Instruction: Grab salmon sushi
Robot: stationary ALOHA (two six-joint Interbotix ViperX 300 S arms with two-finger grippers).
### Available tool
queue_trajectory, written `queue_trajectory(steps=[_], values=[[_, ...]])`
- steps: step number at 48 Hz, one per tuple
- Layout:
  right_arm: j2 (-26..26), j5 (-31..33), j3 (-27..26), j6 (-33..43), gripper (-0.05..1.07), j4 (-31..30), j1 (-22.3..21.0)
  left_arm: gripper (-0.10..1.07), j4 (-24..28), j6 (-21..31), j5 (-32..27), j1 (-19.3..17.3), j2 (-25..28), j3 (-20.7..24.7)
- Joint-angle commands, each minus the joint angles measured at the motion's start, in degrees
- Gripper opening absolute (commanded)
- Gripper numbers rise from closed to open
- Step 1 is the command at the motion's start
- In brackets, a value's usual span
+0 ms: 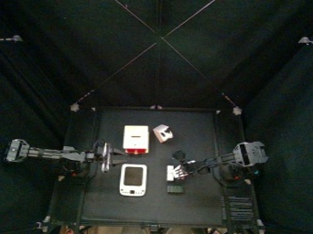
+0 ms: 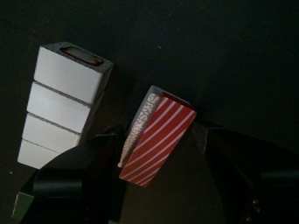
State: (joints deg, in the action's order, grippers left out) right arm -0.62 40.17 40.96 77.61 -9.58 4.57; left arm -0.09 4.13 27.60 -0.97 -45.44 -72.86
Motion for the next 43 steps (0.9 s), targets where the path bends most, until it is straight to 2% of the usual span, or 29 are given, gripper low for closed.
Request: queue_trajectory(steps=[1,26,35,43], values=[[0.88,0.18,-0.09,0.00,0.92,0.09,-0.26,0.78,0.09,0.00,0.53,-0.09,0.09,0.70],[2.29,2.46,0.53,-0.35,0.61,-1.49,-2.55,0.78,0.00,0.00,0.44,-0.18,0.09,0.44],[6.24,5.89,-0.09,-0.26,0.59,-3.87,-2.81,0.78,0.00,0.00,0.44,-0.09,0.09,0.44],[8.44,6.06,-0.18,-0.18,0.59,-4.66,-2.72,0.78,0.00,0.09,0.44,-0.09,0.09,0.44]])
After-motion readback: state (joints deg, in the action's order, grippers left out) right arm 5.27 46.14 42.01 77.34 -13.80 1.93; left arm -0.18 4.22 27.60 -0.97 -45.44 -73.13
